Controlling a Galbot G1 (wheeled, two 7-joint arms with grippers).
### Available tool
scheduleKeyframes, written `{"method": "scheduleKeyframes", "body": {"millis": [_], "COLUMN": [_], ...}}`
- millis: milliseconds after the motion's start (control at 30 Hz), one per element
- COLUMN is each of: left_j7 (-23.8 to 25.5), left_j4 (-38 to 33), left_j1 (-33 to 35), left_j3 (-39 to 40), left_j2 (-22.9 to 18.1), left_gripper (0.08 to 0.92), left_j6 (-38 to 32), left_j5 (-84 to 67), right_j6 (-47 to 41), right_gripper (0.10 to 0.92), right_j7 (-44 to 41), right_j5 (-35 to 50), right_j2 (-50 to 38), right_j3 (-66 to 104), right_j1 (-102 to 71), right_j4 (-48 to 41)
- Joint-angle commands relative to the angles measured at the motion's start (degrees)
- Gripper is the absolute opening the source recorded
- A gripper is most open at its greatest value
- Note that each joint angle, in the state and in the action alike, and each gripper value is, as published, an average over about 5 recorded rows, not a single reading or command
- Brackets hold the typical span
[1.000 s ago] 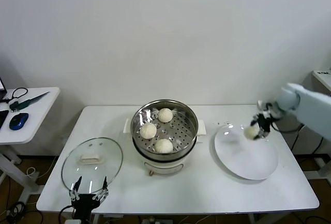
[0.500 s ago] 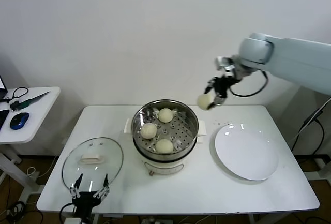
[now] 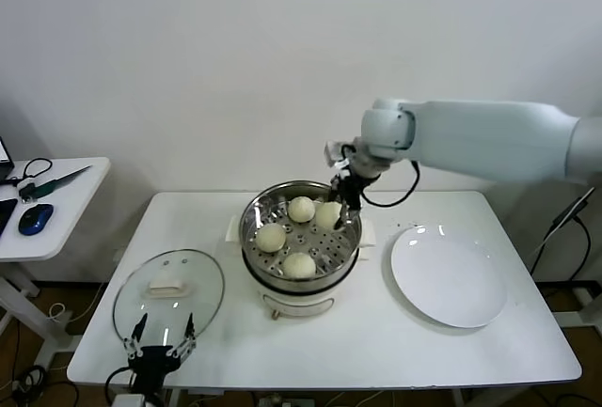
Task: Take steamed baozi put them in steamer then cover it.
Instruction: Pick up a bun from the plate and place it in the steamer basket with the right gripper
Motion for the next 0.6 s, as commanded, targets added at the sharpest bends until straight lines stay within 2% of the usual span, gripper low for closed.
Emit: {"method": "scheduleKeyframes", "body": {"millis": [33, 467, 600], "left_j7": [0.0, 0.0, 0.0], "left_j4": [0.1, 0.3, 0.2], "left_j1": [0.0, -0.4, -0.3], "left_j3": [0.0, 0.1, 0.0], "left_j2": [0.1, 0.3, 0.5], "left_gripper": [0.823, 0.823, 0.823], "left_j6": [0.0, 0.0, 0.2], "left_j5": [0.1, 0.0, 0.0], "right_j6": [-1.7, -0.8, 1.5], "right_gripper": [0.653, 0.655, 0.719], "right_j7": [2.4, 2.0, -1.1], "right_j5": [-5.6, -6.2, -3.2], "right_j2": [2.1, 3.5, 2.7], "right_j3": [0.6, 2.9, 1.8], "right_j1": [-7.7, -8.5, -3.6], "right_j4": [-1.7, -4.7, -4.2]}}
